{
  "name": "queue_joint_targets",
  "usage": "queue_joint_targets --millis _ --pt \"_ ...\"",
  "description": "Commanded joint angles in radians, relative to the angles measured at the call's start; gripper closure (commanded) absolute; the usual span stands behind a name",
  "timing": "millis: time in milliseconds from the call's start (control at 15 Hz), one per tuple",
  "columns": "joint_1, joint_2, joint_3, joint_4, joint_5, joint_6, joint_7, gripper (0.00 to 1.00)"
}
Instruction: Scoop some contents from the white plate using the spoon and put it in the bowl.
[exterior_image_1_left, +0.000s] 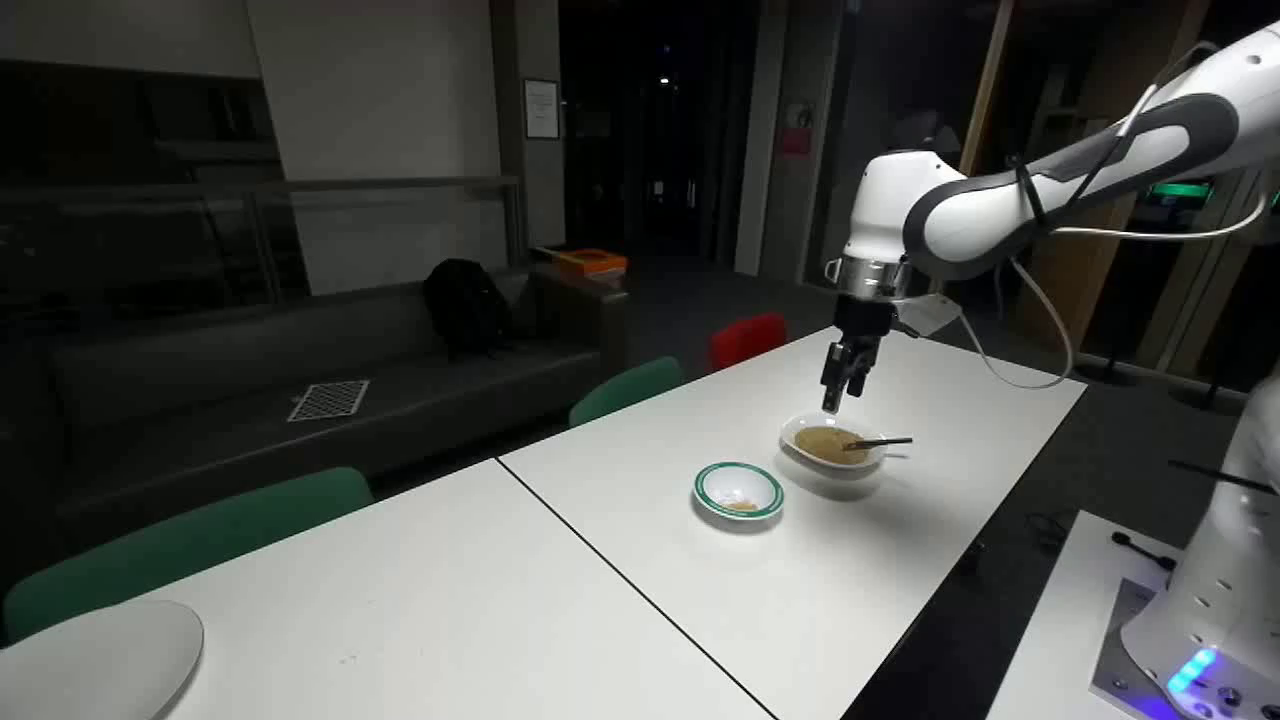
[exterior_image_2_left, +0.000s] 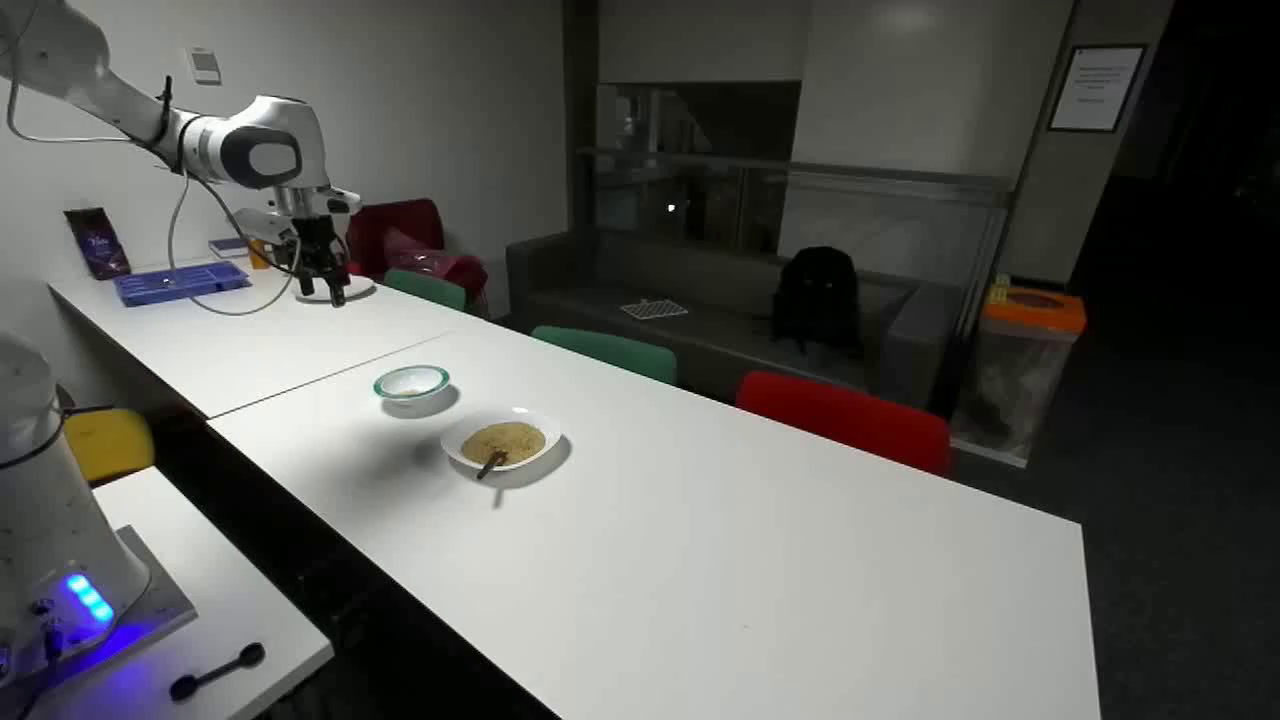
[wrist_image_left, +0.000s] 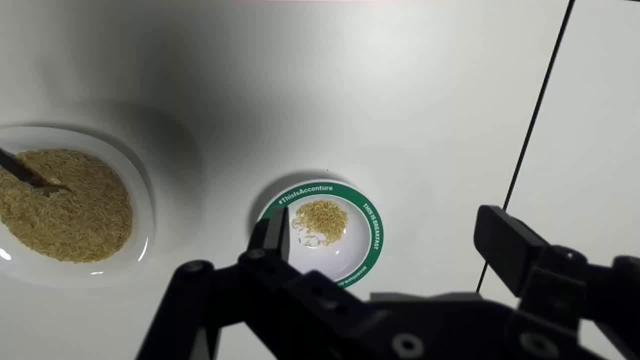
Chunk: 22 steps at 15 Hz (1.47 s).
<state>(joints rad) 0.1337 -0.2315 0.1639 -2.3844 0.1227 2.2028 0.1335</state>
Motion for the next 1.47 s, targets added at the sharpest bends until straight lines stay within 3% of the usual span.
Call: queue_joint_targets --millis 0,267,800,1267,1333,1400 --pt "0.004 0.002 -0.004 0.001 -0.001 -0.002 0.001 0.0" --pt "0.001 0.03 -0.023 0.027 0.021 -0.032 -0.041 0.0" --pt "-0.065 0.122 -0.187 0.152 -0.025 -0.327 -0.647 0.0" --pt "-0.16 0.071 -0.302 0.175 0.026 -0.259 -0.988 0.0" --pt "-0.152 0.103 -0.28 0.179 0.001 -0.275 -0.918 0.0" --pt "-0.159 0.101 -0.286 0.181 0.002 -0.276 -0.929 0.0"
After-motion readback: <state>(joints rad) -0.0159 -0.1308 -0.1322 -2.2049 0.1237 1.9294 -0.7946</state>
